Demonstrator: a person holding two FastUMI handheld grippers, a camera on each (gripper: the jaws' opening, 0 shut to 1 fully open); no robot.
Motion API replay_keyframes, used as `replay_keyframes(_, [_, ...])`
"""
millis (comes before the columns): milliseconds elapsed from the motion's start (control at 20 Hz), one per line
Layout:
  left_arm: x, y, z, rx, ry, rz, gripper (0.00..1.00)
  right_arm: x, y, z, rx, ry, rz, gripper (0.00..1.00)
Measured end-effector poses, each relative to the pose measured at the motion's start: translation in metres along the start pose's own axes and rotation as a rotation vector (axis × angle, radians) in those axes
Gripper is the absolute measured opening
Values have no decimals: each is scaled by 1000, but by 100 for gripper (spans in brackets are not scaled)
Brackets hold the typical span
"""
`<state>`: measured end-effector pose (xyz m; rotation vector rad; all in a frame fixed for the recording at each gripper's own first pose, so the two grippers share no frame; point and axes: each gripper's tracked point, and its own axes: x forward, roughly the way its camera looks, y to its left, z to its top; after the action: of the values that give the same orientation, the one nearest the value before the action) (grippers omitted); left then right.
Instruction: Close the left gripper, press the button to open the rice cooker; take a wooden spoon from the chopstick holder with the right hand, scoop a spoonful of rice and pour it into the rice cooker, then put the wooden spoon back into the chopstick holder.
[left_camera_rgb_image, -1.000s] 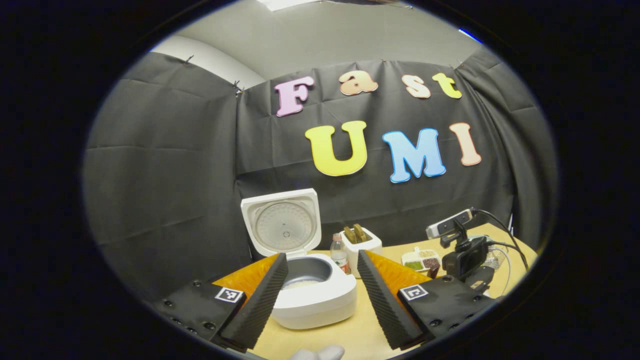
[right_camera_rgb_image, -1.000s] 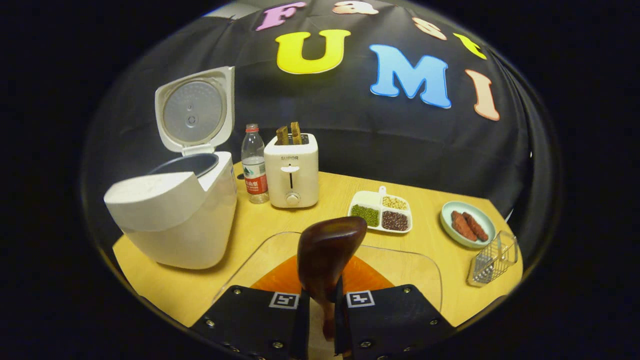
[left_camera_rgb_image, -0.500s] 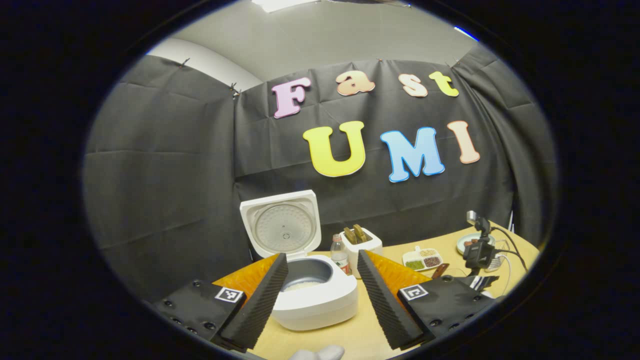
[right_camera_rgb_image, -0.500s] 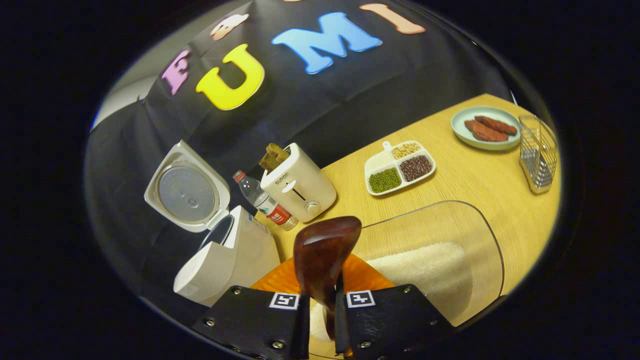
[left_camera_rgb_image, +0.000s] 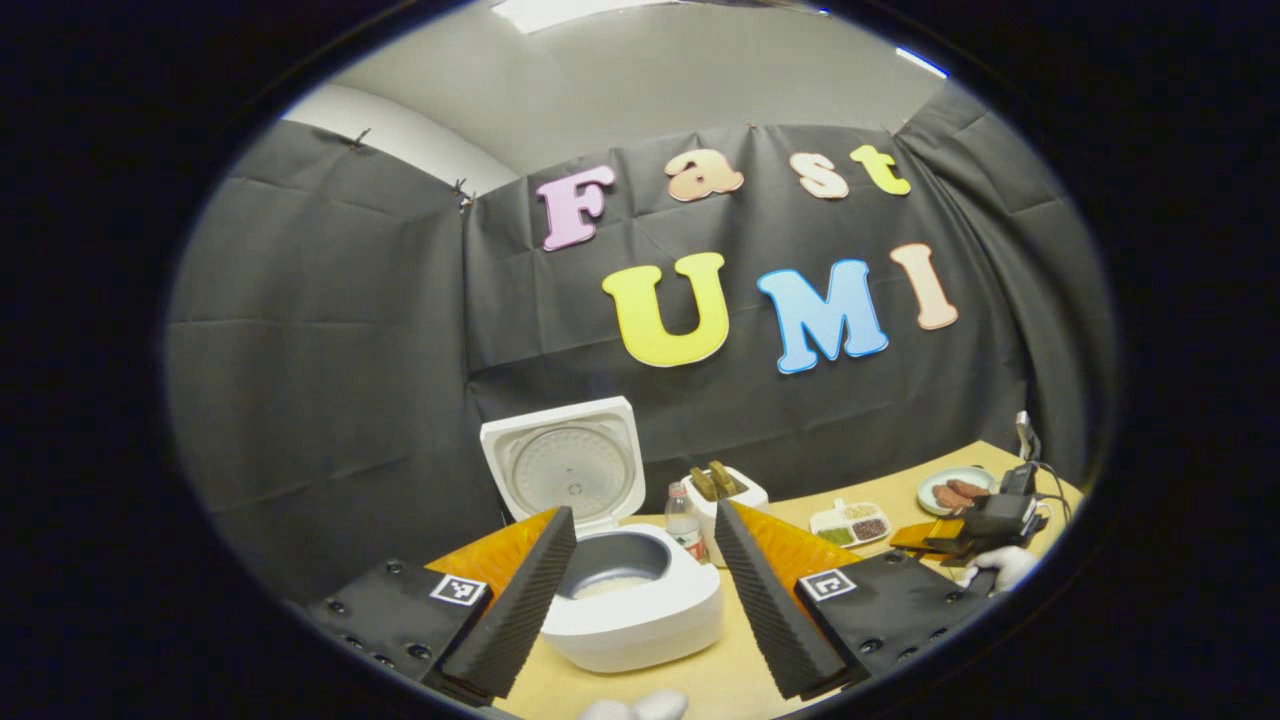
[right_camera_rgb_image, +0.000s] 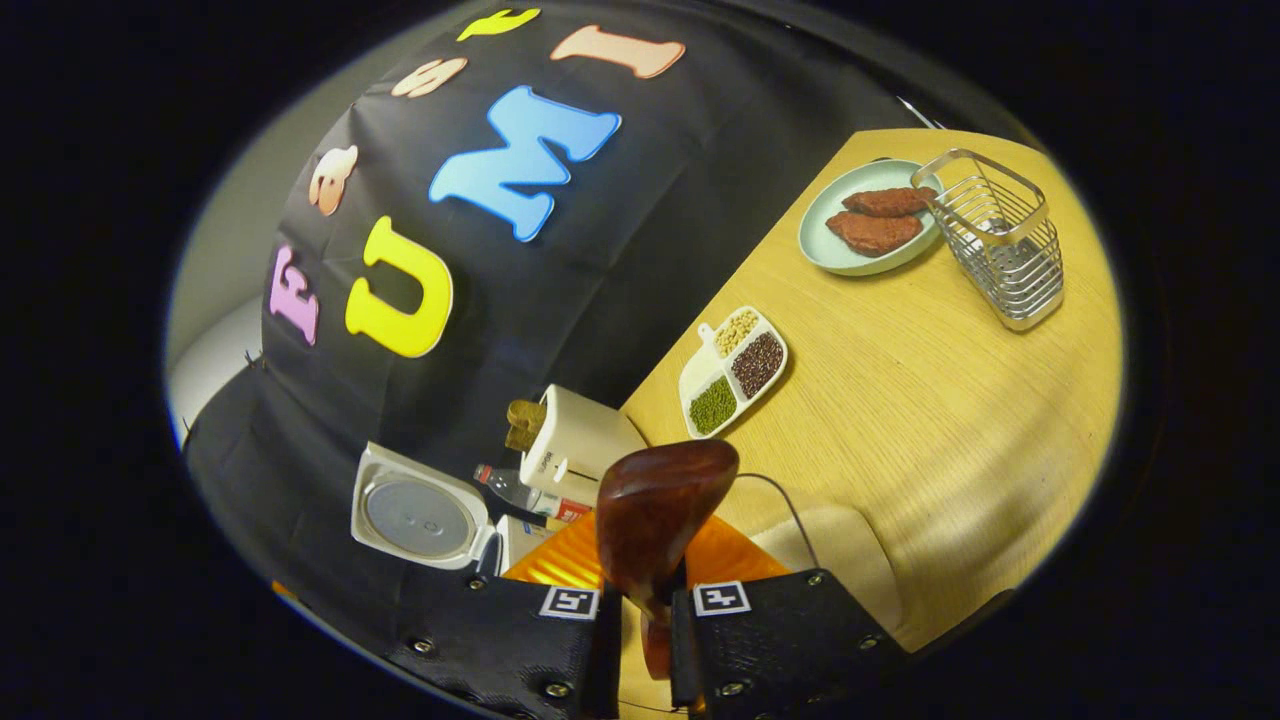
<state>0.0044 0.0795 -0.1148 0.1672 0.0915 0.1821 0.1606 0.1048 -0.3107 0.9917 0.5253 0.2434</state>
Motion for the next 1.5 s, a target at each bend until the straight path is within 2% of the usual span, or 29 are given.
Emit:
replay_keyframes(450, [5, -4, -1, -1, 2, -20, 99, -7, 8, 19, 90, -28, 23, 20])
replay_keyframes(550, [5, 2, -3, 2, 2, -12, 99, -7, 17, 27, 125, -39, 29, 20])
replay_keyframes(600, [5, 5, -1, -4, -2, -9, 96, -8, 25, 32, 140, -45, 36, 20])
replay_keyframes(700, [4, 11, -2, -6, -4, -1, 98, -12, 44, 43, 154, -65, 58, 19])
replay_keyframes(900, [-1, 26, -7, -4, -16, 17, 99, -13, 106, 53, 176, -69, 114, 20])
replay_keyframes(1100, [-9, 43, -7, -19, -32, 35, 98, 5, 187, 36, 172, -24, 179, 19])
replay_keyframes(1300, [-18, 67, -10, -28, -49, 77, 99, 39, 271, -13, 138, 55, 242, 19])
replay_keyframes(1500, [-25, 94, -21, -28, -36, 133, 99, 81, 336, -87, 126, 174, 292, 19])
